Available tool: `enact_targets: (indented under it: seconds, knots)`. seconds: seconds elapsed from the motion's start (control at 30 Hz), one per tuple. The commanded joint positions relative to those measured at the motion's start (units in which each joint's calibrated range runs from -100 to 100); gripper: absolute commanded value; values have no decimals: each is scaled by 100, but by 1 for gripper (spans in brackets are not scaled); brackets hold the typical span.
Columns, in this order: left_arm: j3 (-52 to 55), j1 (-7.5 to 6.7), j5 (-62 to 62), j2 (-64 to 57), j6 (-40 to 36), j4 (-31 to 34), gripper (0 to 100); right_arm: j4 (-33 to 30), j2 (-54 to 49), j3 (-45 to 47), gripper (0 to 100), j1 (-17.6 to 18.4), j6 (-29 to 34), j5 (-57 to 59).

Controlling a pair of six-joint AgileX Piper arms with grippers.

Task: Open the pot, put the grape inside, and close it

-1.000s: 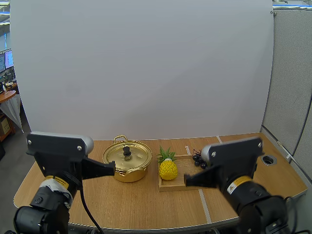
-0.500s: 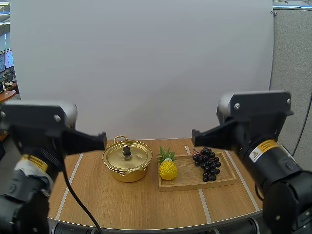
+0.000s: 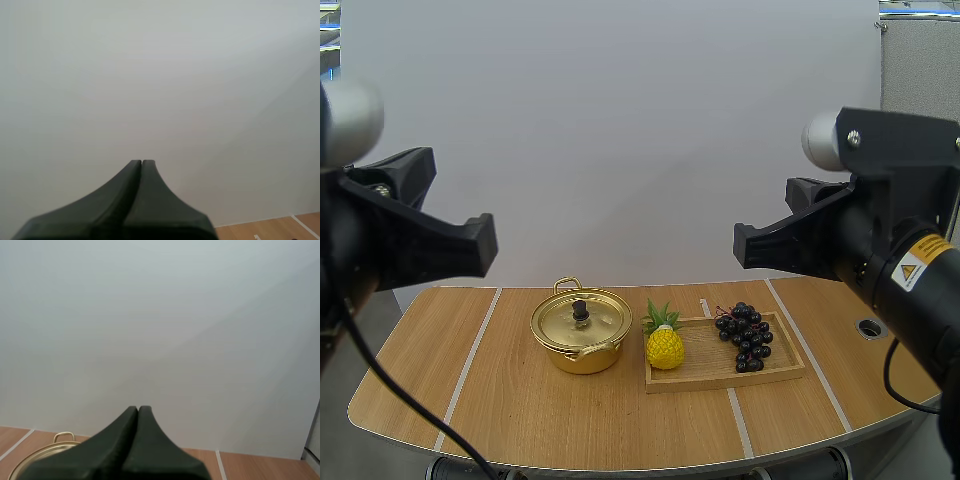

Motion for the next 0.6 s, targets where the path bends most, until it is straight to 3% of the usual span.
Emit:
enact_targets:
  seconds: [0.0, 0.23, 0.57]
  knots:
    - [-286, 3, 667, 0, 20, 7, 0, -44, 0, -394, 0, 18, -30, 928]
    - [-285, 3, 1126, 495, 20, 7, 0, -123, 190, -557, 0, 18, -30, 1210]
    - [-285, 3, 762, 2185, 20, -66, 0, -217, 1426, -557, 0, 18, -30, 1329]
